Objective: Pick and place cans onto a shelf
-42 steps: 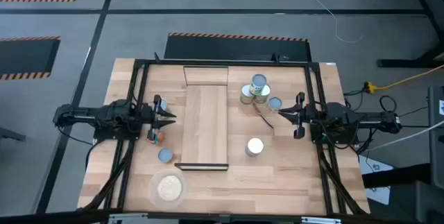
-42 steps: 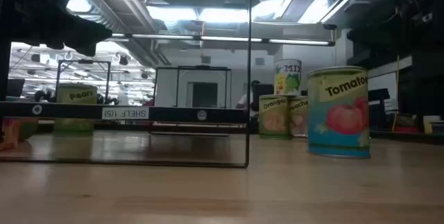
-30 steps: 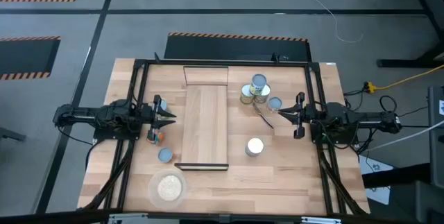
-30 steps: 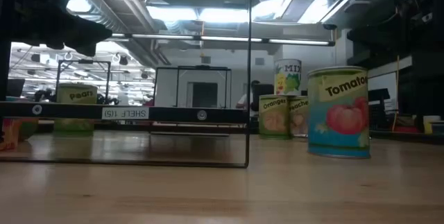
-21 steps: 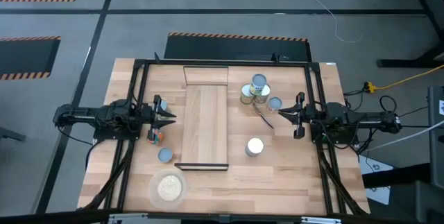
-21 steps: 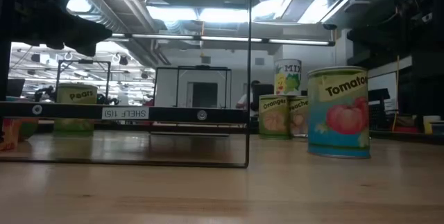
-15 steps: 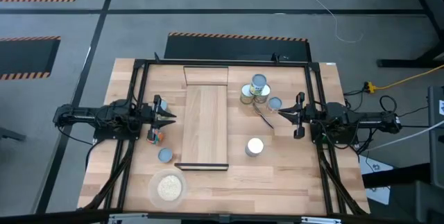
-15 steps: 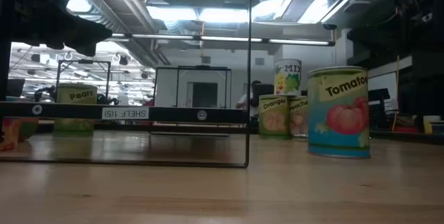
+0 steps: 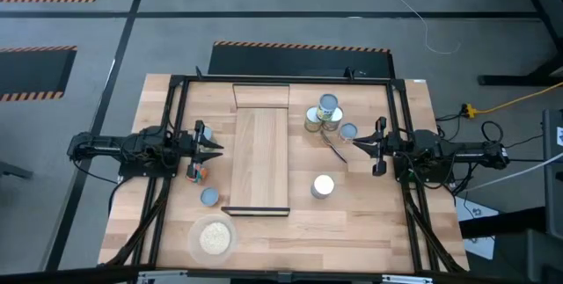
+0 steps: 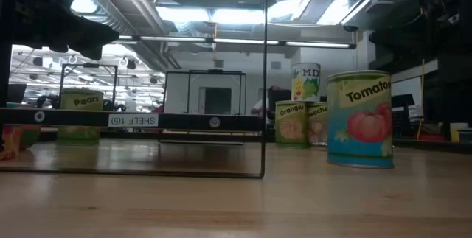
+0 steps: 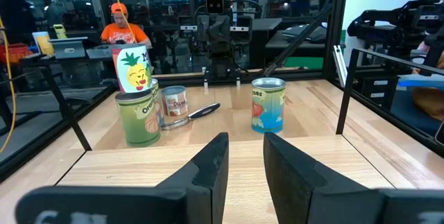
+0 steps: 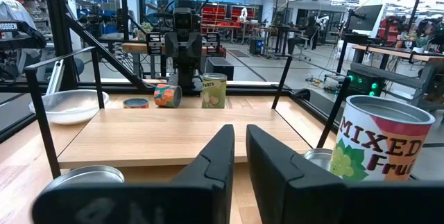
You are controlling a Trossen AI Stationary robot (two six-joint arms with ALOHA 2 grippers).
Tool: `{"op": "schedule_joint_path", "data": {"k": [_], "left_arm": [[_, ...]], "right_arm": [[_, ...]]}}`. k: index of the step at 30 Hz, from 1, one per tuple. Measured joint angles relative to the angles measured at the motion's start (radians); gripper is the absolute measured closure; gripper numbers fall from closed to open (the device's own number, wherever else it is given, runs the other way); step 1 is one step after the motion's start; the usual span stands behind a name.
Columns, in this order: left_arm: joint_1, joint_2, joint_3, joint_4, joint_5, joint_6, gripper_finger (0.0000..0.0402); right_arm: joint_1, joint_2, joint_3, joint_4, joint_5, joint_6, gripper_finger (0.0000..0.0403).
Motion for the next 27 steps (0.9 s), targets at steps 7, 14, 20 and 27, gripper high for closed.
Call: {"op": "schedule_joint_path", "data": {"k": [7, 14, 20, 27], "left_arm": [[0.0, 0.0, 0.0, 0.001, 0.0, 0.005, 0.0317], [0.0, 0.0, 0.0, 0.001, -0.002, 0.033, 0.0317], [0.0, 0.0, -0.001, 0.053, -0.139, 0.033, 0.0317], [0.0, 0.0, -0.001, 0.119, -0.262, -0.001, 0.0317]], "right_arm": [[0.0, 0.0, 0.0, 0.0, 0.0, 0.0, 0.0357], [0.0, 0.0, 0.0, 0.0, 0.0, 0.0, 0.0357], [0.0, 0.0, 0.0, 0.0, 0.0, 0.0, 0.0357], [0.0, 0.0, 0.0, 0.0, 0.0, 0.0, 0.0357]]}}
